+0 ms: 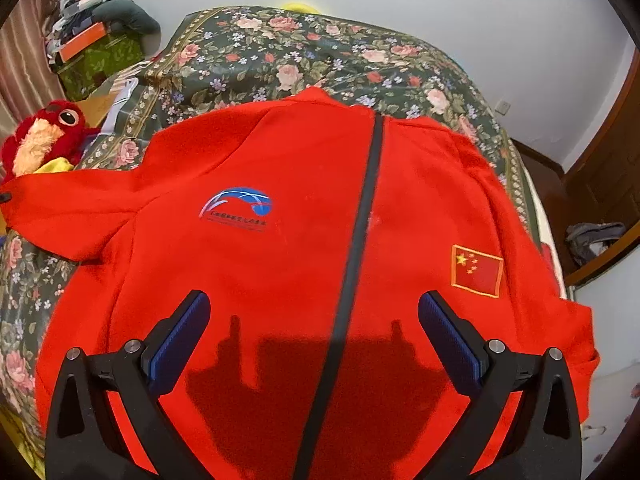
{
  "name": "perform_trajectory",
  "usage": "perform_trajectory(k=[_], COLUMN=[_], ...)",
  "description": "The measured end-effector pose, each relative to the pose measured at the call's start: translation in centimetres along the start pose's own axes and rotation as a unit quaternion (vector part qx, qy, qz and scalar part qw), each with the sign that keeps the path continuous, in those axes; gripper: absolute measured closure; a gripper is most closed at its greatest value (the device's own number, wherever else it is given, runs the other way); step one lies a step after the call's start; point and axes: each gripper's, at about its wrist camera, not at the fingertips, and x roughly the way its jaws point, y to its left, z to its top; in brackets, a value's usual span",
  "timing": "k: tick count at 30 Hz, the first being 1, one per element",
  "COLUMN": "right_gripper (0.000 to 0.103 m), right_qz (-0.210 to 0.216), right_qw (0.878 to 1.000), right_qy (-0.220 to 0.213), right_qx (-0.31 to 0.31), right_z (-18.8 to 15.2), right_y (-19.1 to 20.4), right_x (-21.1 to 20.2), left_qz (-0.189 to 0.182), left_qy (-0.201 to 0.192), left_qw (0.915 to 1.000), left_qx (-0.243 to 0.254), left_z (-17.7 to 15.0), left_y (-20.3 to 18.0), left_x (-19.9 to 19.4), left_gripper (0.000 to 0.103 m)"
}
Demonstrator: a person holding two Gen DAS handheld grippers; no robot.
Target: Fold large clothes
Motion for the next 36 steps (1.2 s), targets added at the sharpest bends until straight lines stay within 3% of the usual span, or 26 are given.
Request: perform_trajectory(k=[2,8,10,13,18,22,23,27,32,36], right_gripper=[0.000,0.000,0.000,0.000,0.000,0.000,0.000,0.000,0.000,0.000], right_qz=[-0.012,-0.043,-0.057,-0.074,-0.081,-0.079,-0.076,-0.089,-0.073,-0.060], right_qw=[1.000,0.999,0.998,0.997,0.995,0.994,0.994,0.991,0.993,0.994], right_qy=[-0.005,-0.012,-0.021,-0.031,-0.048,-0.063,-0.067,-0.087,-0.094,-0.094], right_qx=[0.000,-0.002,-0.010,-0.023,-0.040,-0.044,-0.045,-0.050,-0.028,0.000], right_z=[-0.1,-0.7,-1.1,-1.8,-2.8,-3.6,-3.8,-4.3,-4.8,-5.6], right_y=[-0.5,-2.2,-2.7,-3.4,-4.7,-5.6,-5.8,-7.4,-10.5,-12.4], right_x=[-0.3,-1.6,-2.3,-3.3,-4.6,-5.6,-5.8,-6.9,-8.5,-9.2], left_qz=[0.034,0.098,0.136,0.164,0.124,0.090,0.082,0.033,0.011,-0.005], left_qy=[-0.014,-0.060,-0.075,-0.112,-0.141,-0.161,-0.161,-0.138,-0.106,-0.052], left_qw=[0.9993,0.9919,0.9815,0.9602,0.9329,0.9035,0.8994,0.8889,0.8674,0.8546], left_qx=[0.000,0.054,0.111,0.196,0.307,0.387,0.398,0.435,0.486,0.517], left_z=[0.8,0.5,0.0,-1.2,-5.2,-11.0,-12.2,-18.0,-25.7,-32.1], left_y=[0.1,-2.3,-5.0,-10.2,-20.6,-29.1,-30.6,-36.7,-41.4,-43.7], left_x=[0.3,-0.8,-1.4,-3.3,-6.5,-7.3,-7.3,-5.8,-2.9,0.4], left_gripper=[0.055,0.095,0.096,0.096,0.096,0.096,0.096,0.097,0.098,0.098])
